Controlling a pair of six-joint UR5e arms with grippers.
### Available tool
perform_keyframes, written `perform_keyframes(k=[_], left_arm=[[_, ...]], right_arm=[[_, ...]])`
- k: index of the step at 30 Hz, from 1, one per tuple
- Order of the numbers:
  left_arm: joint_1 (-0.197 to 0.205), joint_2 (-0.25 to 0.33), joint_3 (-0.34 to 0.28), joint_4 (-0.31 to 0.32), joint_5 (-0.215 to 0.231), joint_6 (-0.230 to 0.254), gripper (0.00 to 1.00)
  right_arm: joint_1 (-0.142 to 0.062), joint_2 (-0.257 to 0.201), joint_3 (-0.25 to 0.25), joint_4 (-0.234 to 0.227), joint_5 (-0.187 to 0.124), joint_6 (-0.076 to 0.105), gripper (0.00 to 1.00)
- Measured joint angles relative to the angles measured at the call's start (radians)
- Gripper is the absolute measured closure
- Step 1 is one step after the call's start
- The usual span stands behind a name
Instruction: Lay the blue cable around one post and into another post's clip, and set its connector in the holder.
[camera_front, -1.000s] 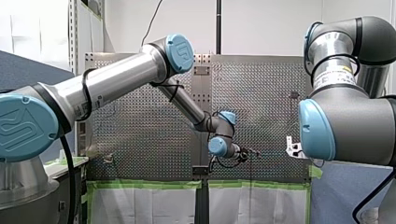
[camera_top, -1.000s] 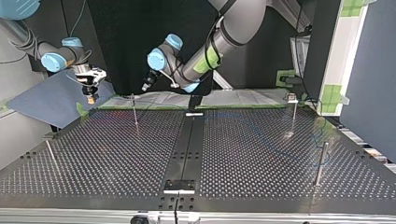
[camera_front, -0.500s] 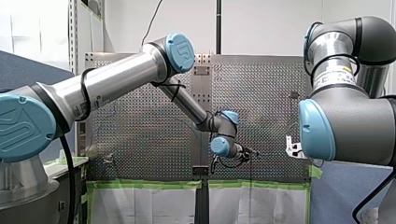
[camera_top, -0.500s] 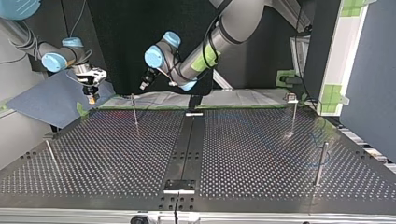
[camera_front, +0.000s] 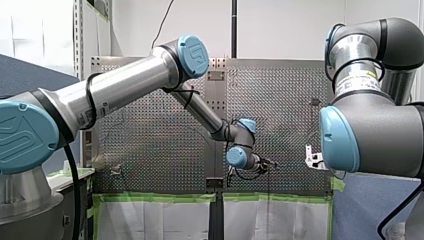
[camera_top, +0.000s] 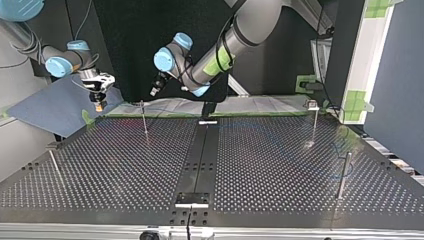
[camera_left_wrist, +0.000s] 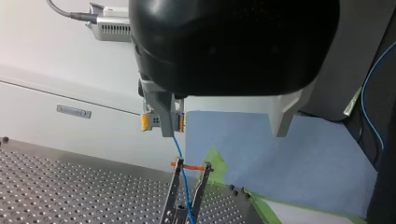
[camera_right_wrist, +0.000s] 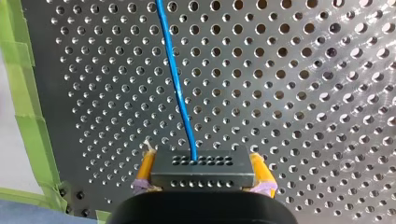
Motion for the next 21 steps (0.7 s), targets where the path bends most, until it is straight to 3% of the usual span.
perform_keyframes(k=[13, 21], left_arm=[[-0.001, 0.0, -0.003, -0.003, -0.002, -0.016, 0.0], [-0.002, 0.033, -0.037, -0.023, -0.048, 0.036, 0.0]], right_arm=[[0.001, 0.0, 0.0, 0.002, 0.0, 0.0, 1.0], [0.002, 0.001, 0.0, 0.004, 0.0, 0.0, 1.0]])
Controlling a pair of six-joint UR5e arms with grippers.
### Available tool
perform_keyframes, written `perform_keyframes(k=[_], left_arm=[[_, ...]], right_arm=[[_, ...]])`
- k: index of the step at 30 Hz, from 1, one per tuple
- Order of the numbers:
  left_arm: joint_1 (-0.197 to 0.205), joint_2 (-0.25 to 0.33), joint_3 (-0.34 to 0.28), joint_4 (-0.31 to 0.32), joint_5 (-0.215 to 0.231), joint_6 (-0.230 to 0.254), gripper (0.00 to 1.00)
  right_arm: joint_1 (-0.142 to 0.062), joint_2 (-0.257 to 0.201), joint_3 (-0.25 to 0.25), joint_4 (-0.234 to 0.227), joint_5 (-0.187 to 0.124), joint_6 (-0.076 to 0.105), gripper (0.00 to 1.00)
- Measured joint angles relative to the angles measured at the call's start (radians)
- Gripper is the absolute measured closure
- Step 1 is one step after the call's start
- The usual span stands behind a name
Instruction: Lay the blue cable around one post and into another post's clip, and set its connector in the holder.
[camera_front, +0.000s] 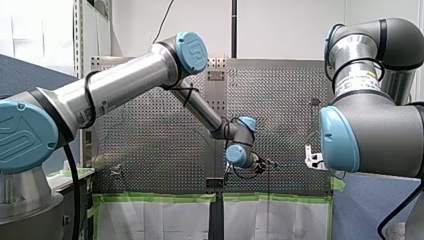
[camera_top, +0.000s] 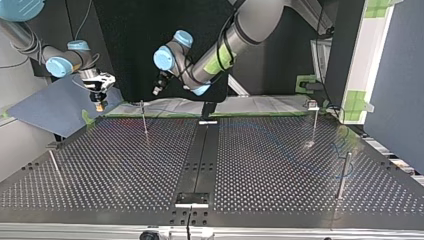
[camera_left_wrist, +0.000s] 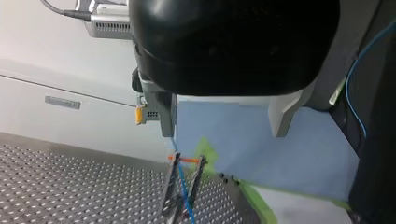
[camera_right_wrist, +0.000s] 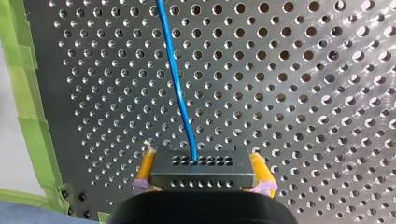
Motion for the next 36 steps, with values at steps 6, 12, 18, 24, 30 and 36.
perform_keyframes(k=[6, 12, 18, 24, 30, 36], left_arm=[[0.006, 0.05, -0.05, 0.041, -0.012, 0.024, 0.0], [0.005, 0.099, -0.099, 0.089, -0.021, 0.008, 0.0], [0.004, 0.151, -0.151, 0.141, -0.056, -0.038, 0.0], [0.0, 0.202, -0.202, 0.191, -0.062, -0.067, 0.0], [-0.004, 0.257, -0.257, 0.208, -0.066, -0.071, 0.0], [-0.004, 0.311, -0.311, 0.209, -0.066, -0.074, 0.0]], right_arm=[[0.001, 0.0, 0.0, -0.002, 0.0, 0.0, 1.0], [0.002, 0.0, 0.0, -0.002, 0.0, 0.003, 1.0], [0.002, 0.0, 0.0, -0.008, -0.001, 0.015, 1.0], [0.002, 0.0, 0.0, -0.013, -0.022, 0.029, 1.0], [0.004, 0.0, 0.0, -0.013, -0.031, 0.032, 1.0], [0.007, 0.001, 0.0, -0.012, -0.032, 0.032, 1.0]])
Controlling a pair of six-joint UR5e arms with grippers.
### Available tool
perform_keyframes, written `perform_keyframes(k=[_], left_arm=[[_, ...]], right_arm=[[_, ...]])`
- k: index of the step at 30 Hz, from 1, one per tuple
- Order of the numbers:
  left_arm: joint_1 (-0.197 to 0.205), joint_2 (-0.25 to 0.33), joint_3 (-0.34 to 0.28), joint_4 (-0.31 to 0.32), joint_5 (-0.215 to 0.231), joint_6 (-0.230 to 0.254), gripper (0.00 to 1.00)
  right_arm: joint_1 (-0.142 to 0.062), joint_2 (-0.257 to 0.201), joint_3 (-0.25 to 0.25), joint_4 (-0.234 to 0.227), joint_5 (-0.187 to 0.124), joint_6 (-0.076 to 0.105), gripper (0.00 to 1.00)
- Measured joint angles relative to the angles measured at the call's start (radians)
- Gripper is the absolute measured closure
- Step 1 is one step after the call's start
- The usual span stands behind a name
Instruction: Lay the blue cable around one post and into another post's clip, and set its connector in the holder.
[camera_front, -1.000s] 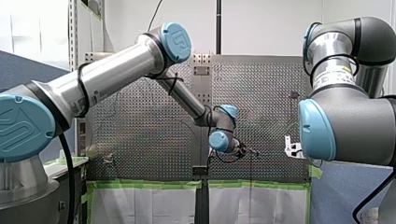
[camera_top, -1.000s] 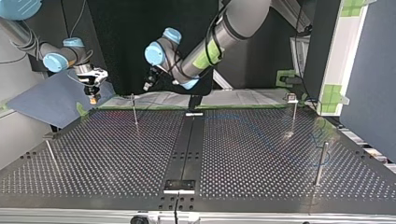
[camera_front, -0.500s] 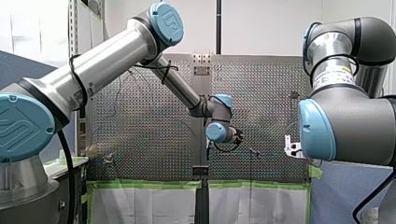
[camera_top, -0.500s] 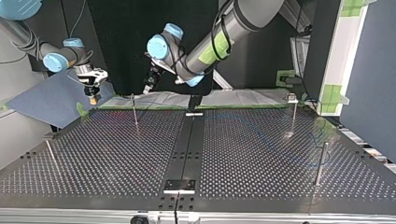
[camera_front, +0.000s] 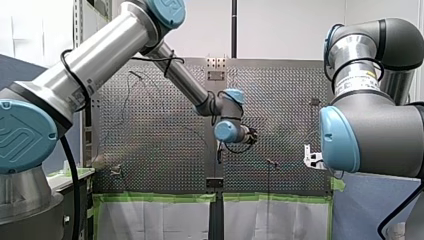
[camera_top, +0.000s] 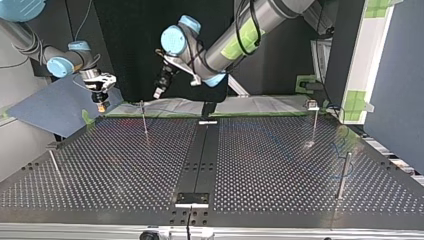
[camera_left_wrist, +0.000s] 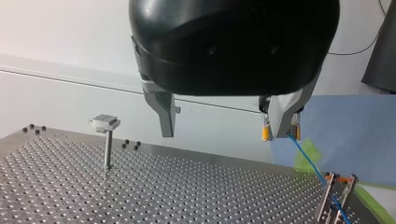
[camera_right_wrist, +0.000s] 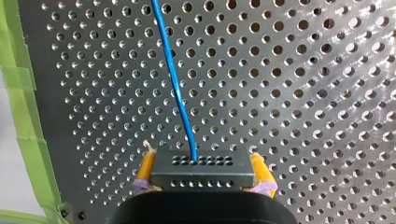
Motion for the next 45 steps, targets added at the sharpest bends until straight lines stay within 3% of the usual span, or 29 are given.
perform_keyframes(k=[33, 45], left_arm=[[0.017, 0.271, -0.271, 0.085, -0.013, -0.034, 0.0], [0.043, 0.368, -0.368, 0.104, -0.086, -0.019, 0.0]], right_arm=[[0.012, 0.0, 0.0, 0.001, 0.0, 0.0, 1.0], [0.012, 0.0, 0.0, -0.004, 0.0, 0.0, 1.0]])
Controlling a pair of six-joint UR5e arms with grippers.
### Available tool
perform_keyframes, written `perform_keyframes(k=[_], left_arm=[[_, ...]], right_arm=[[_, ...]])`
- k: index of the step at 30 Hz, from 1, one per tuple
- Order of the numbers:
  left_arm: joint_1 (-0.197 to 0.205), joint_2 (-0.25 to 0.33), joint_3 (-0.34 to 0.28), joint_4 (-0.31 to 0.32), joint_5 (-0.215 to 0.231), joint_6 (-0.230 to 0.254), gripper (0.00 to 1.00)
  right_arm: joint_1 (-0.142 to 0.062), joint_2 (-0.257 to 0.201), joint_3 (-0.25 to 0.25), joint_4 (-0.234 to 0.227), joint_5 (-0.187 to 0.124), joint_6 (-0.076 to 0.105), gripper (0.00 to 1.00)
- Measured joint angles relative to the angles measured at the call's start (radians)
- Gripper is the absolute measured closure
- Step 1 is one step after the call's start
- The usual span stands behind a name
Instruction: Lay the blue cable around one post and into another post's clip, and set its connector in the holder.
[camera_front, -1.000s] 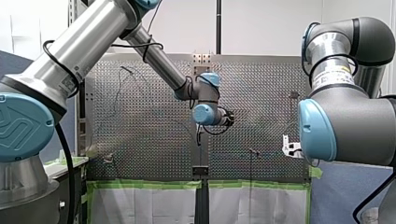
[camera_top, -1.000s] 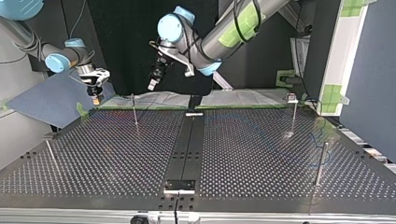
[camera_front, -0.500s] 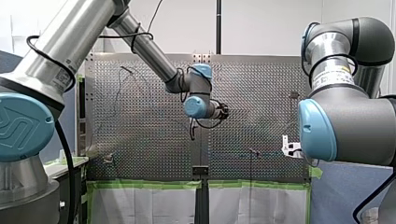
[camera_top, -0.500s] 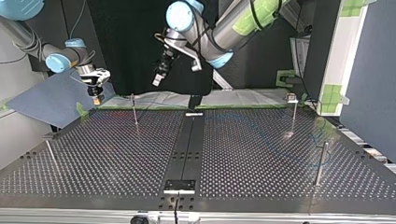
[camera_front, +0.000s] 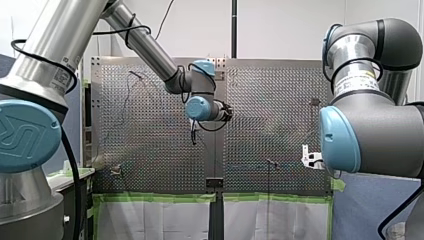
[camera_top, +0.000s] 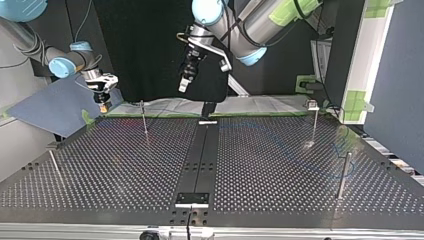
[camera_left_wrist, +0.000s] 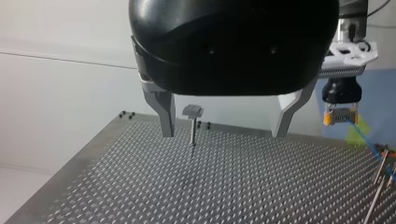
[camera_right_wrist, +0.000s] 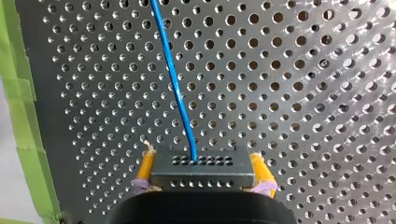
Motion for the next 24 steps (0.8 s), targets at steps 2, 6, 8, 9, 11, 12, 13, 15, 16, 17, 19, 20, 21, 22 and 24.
perform_keyframes(k=[2, 6, 8, 9, 11, 12, 13, 15, 16, 17, 19, 20, 21, 22, 24], left_arm=[[0.007, 0.014, -0.018, 0.01, -0.004, 0.001, 0.0], [0.02, 0.024, -0.052, 0.026, -0.007, 0.001, 0.0], [0.031, 0.025, -0.07, 0.04, -0.007, 0.0, 0.0], [0.037, 0.026, -0.077, 0.046, -0.006, -0.001, 0.0], [0.049, 0.026, -0.094, 0.061, -0.001, -0.001, 0.0], [0.055, 0.026, -0.101, 0.067, 0.003, -0.002, 0.0], [0.064, 0.026, -0.11, 0.077, 0.01, -0.003, 0.0], [0.077, 0.026, -0.124, 0.091, 0.022, -0.005, 0.0], [0.087, 0.026, -0.134, 0.101, 0.032, -0.005, 0.0], [0.095, 0.026, -0.142, 0.109, 0.039, -0.004, 0.0], [0.113, 0.027, -0.161, 0.127, 0.057, -0.003, 0.0], [0.121, 0.027, -0.169, 0.135, 0.065, -0.002, 0.0], [0.129, 0.027, -0.177, 0.143, 0.074, -0.001, 0.0], [0.14, 0.027, -0.188, 0.154, 0.084, 0.0, 0.0], [0.157, 0.027, -0.205, 0.172, 0.096, 0.0, 0.0]], right_arm=[[0.001, 0.0, 0.0, 0.0, 0.0, 0.0, 1.0], [0.002, 0.0, 0.0, 0.0, 0.0, 0.0, 1.0], [0.002, 0.0, 0.0, 0.0, 0.0, 0.0, 1.0], [0.002, 0.0, 0.0, 0.0, 0.0, 0.0, 1.0], [0.003, 0.001, 0.0, 0.0, 0.0, 0.0, 1.0], [0.003, 0.001, 0.0, 0.0, 0.0, 0.0, 1.0], [0.003, 0.001, 0.0, 0.0, 0.0, 0.0, 1.0], [0.004, 0.001, 0.0, -0.001, 0.0, 0.0, 1.0], [0.004, 0.0, 0.0, -0.001, 0.0, 0.0, 1.0], [0.004, 0.0, 0.0, -0.001, 0.0, 0.0, 1.0], [0.005, 0.001, 0.0, -0.001, 0.0, 0.0, 1.0], [0.006, 0.0, 0.0, -0.001, 0.0, 0.0, 1.0], [0.006, 0.0, 0.0, -0.001, 0.0, 0.0, 1.0], [0.007, 0.0, 0.0, -0.001, 0.0, 0.0, 1.0], [0.007, 0.0, 0.0, 0.0, 0.0, 0.0, 1.0]])
